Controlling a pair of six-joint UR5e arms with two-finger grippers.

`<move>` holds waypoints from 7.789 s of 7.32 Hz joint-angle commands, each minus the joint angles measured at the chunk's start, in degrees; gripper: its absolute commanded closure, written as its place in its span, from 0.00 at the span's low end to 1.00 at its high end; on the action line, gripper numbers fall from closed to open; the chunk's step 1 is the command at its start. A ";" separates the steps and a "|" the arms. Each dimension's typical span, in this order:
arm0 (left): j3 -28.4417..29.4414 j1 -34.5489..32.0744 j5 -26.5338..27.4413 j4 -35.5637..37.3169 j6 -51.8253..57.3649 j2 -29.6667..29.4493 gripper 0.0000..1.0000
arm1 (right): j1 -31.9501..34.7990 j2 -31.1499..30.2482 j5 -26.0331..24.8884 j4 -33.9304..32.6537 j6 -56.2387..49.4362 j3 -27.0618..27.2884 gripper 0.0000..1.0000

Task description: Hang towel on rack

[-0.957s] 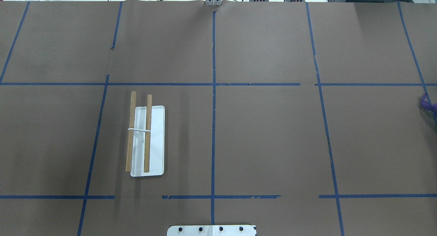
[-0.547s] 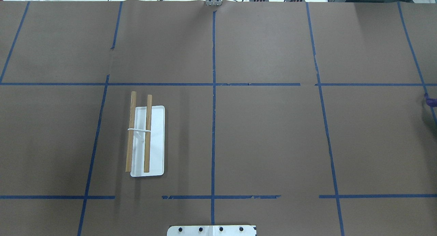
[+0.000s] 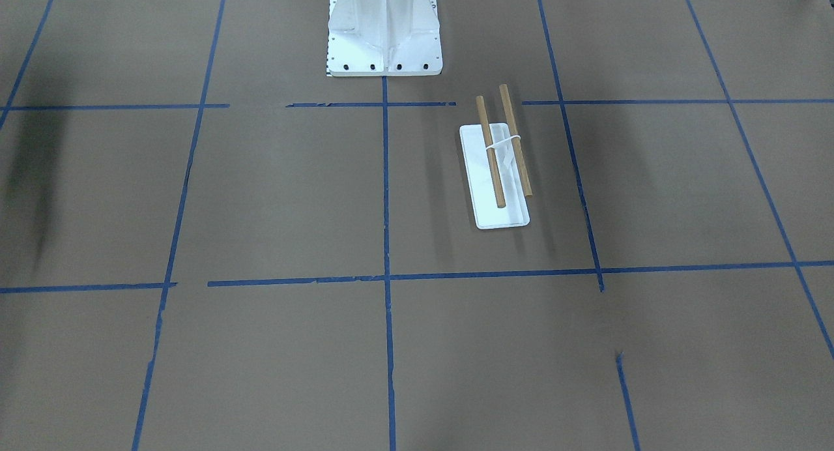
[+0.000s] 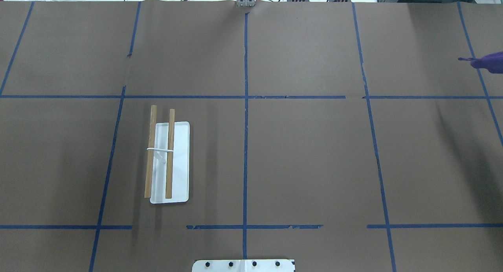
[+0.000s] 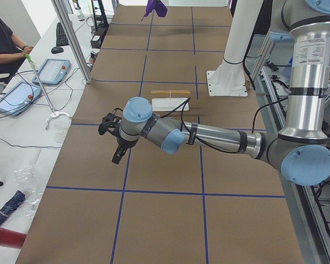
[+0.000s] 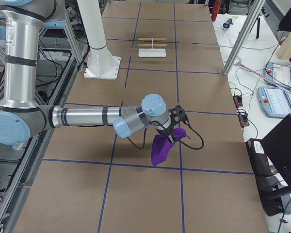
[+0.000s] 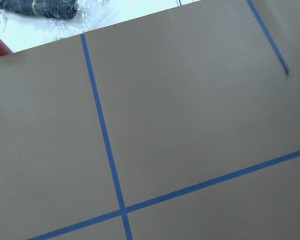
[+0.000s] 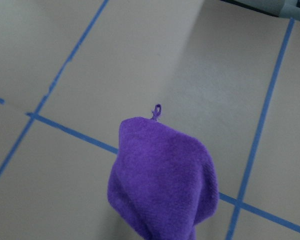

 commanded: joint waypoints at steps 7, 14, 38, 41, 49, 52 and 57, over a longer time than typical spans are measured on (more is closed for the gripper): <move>2.24 17.82 0.32 -17.31 -44.45 -13.60 0.00 | -31.64 24.23 -18.45 -0.34 46.75 11.96 1.00; 1.98 41.71 10.52 -27.65 -101.41 -30.00 0.00 | -53.24 31.01 -48.41 -0.69 51.26 13.03 1.00; 6.81 45.78 19.04 -27.38 -112.63 -38.56 1.00 | -58.86 15.78 -45.46 -6.80 51.18 29.58 0.00; 5.16 46.04 20.09 -26.68 -112.37 -37.68 1.00 | -54.23 9.92 -41.92 -20.85 50.65 34.65 0.00; -14.96 66.40 64.00 7.89 -94.44 -36.01 1.00 | -28.16 5.65 -21.90 -47.98 17.52 33.08 0.00; -24.88 72.94 72.57 17.88 -94.44 -29.45 1.00 | -15.22 2.36 -13.90 -47.28 -1.14 25.11 0.00; -30.89 65.57 71.87 18.24 -93.83 -13.97 1.00 | -3.60 1.31 -2.28 -37.38 -9.20 7.80 0.00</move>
